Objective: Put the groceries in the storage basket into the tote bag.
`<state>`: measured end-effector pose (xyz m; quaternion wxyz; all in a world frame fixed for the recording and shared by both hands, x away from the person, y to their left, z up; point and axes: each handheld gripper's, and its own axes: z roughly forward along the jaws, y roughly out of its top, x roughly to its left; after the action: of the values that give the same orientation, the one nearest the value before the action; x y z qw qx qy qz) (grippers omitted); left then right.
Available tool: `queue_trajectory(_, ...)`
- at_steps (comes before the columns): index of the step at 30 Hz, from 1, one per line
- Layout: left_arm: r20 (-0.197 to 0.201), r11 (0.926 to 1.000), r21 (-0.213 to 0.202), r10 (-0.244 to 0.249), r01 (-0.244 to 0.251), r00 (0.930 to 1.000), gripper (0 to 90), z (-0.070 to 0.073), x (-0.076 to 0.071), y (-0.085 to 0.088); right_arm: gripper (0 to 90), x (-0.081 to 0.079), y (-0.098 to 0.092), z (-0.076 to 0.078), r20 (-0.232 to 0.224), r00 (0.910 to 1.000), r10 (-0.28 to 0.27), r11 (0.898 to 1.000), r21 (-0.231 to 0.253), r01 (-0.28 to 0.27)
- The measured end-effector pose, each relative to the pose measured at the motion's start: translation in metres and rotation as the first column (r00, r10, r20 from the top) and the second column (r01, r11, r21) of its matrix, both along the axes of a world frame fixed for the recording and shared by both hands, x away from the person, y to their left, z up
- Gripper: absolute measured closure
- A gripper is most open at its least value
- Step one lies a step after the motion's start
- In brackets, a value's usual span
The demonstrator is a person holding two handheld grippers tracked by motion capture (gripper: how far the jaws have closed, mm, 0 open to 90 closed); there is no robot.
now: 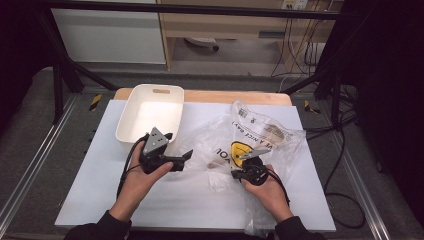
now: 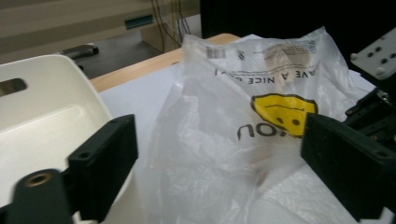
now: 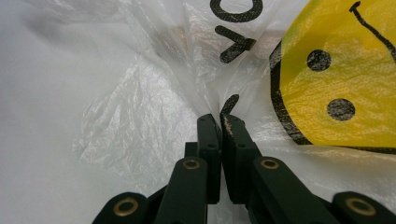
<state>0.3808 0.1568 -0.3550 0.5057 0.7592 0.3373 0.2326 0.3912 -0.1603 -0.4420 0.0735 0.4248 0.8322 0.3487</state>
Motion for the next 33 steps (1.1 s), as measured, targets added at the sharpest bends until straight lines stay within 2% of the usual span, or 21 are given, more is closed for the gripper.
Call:
queue_trajectory(5, -0.006, 0.9994, -0.012, 0.034, -0.034, 0.9994, 6.5, -0.001, 0.005, 0.015, 81.0, 0.0, 0.0, 0.001, 0.023, 0.9997, -0.004, 1.0, 0.002, 0.004)
queue_trajectory(11, -0.003, 0.9972, -0.003, 0.075, -0.075, 0.9972, 6.6, 0.0, 0.007, 0.026, 65.6, 0.0, 0.001, 0.003, 0.043, 0.999, -0.014, 1.0, -0.01, 0.015)
queue_trajectory(15, -0.006, 0.9956, 0.0, 0.093, -0.093, 0.9956, 6.4, -0.001, 0.008, 0.032, 51.3, -0.002, 0.002, 0.006, 0.056, 0.998, -0.028, 1.0, -0.009, 0.028)
queue_trajectory(18, -0.009, 0.9943, 0.001, 0.106, -0.106, 0.9943, 6.4, -0.002, 0.009, 0.036, 37.3, -0.004, 0.002, 0.007, 0.092, 0.9952, -0.035, 0.999, -0.025, 0.037)
queue_trajectory(21, -0.012, 0.9942, 0.006, 0.107, -0.107, 0.9942, 6.4, -0.003, 0.009, 0.038, 23.4, -0.007, 0.004, 0.009, 0.114, 0.9924, -0.046, 0.999, -0.018, 0.048)
queue_trajectory(26, -0.009, 0.9928, 0.014, 0.119, -0.119, 0.9928, 6.1, -0.004, 0.01, 0.043, 8.9, -0.008, 0.004, 0.016, 0.165, 0.9837, -0.073, 0.997, -0.002, 0.074)
queue_trajectory(28, -0.01, 0.9925, 0.015, 0.121, -0.121, 0.9926, 6.0, -0.005, 0.01, 0.045, 6.2, -0.01, 0.003, 0.018, 0.168, 0.9826, -0.08, 0.997, 0.004, 0.08)
queue_trajectory(33, -0.013, 0.9909, 0.013, 0.134, -0.134, 0.9909, 6.0, -0.006, 0.01, 0.05, 4.2, -0.019, -0.004, 0.027, 0.211, 0.9732, -0.091, 0.996, 0.032, 0.086)
